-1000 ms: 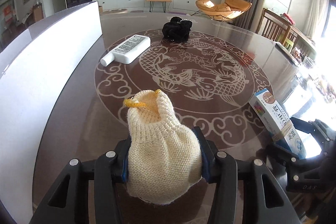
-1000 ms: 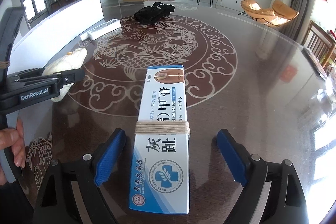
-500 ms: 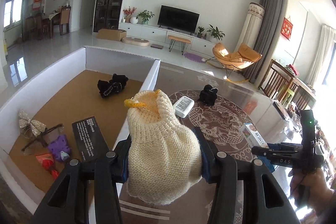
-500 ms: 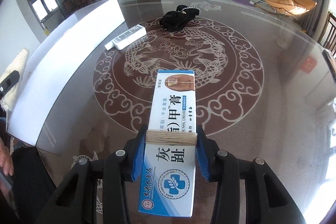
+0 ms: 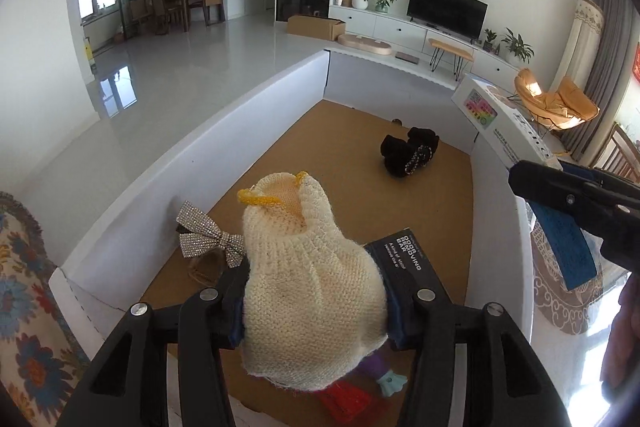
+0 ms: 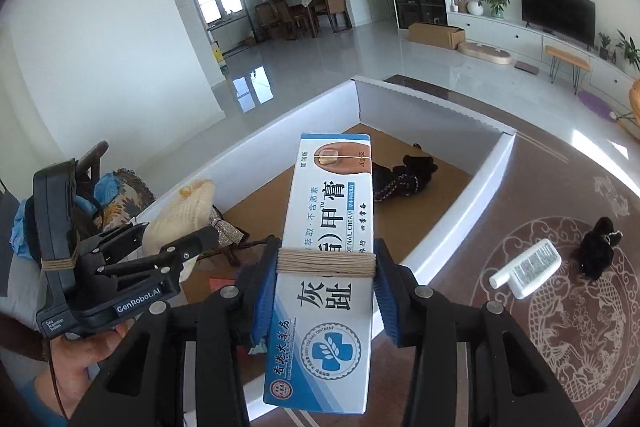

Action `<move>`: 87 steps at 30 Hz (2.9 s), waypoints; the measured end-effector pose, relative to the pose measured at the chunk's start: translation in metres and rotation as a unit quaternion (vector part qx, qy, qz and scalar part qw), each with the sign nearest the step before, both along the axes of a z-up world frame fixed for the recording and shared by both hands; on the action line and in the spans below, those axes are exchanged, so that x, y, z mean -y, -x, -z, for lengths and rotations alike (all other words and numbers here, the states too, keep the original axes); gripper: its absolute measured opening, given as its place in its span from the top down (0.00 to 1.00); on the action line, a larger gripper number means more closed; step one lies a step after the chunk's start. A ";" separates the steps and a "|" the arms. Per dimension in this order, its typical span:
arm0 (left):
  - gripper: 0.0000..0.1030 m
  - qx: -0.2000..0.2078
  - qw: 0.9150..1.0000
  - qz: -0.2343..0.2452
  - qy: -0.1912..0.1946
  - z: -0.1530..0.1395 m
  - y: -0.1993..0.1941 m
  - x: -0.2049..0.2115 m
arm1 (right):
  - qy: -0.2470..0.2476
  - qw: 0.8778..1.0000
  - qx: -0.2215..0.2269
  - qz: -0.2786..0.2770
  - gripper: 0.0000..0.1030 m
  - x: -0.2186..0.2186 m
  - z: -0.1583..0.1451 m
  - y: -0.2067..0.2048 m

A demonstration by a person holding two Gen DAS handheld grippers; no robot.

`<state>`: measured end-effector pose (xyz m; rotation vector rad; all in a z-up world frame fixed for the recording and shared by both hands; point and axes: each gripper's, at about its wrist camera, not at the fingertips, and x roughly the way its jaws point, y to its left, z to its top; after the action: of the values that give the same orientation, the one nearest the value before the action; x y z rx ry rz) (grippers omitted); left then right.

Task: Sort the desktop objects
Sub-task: 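Carry the box and knitted pouch over the bin and open both tools, then bring both open tools back over the table, then move the left tool onto the white lotion bottle and close on it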

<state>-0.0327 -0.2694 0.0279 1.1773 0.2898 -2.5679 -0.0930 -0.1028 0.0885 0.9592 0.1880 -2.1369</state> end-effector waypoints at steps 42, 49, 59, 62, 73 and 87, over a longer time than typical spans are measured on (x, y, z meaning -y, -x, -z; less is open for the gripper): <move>0.14 -0.123 0.981 0.136 0.067 -0.051 -0.028 -0.208 | -0.100 0.960 0.033 0.258 0.04 -0.336 0.147 -0.032; 0.14 -0.087 0.980 0.172 0.058 -0.022 -0.003 -0.233 | -0.107 0.960 0.032 0.256 0.02 -0.333 0.148 -0.032; 0.14 0.045 0.960 0.274 0.021 0.056 0.067 -0.267 | -0.110 0.960 0.032 0.256 0.02 -0.331 0.149 -0.031; 0.14 0.040 0.957 0.285 0.036 0.051 0.101 -0.271 | -0.110 0.960 0.032 0.256 0.02 -0.332 0.149 -0.031; 0.11 0.067 0.957 0.281 0.028 0.089 0.213 -0.268 | -0.115 0.959 0.029 0.259 0.02 -0.331 0.150 -0.031; 0.00 0.064 0.954 0.292 0.027 0.091 0.227 -0.280 | -0.122 0.955 0.023 0.268 0.02 -0.332 0.150 -0.031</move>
<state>-0.2602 0.0108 -0.0635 1.5904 -0.1929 -2.9332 -0.0619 0.2291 -0.0611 1.3189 0.1864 -2.6237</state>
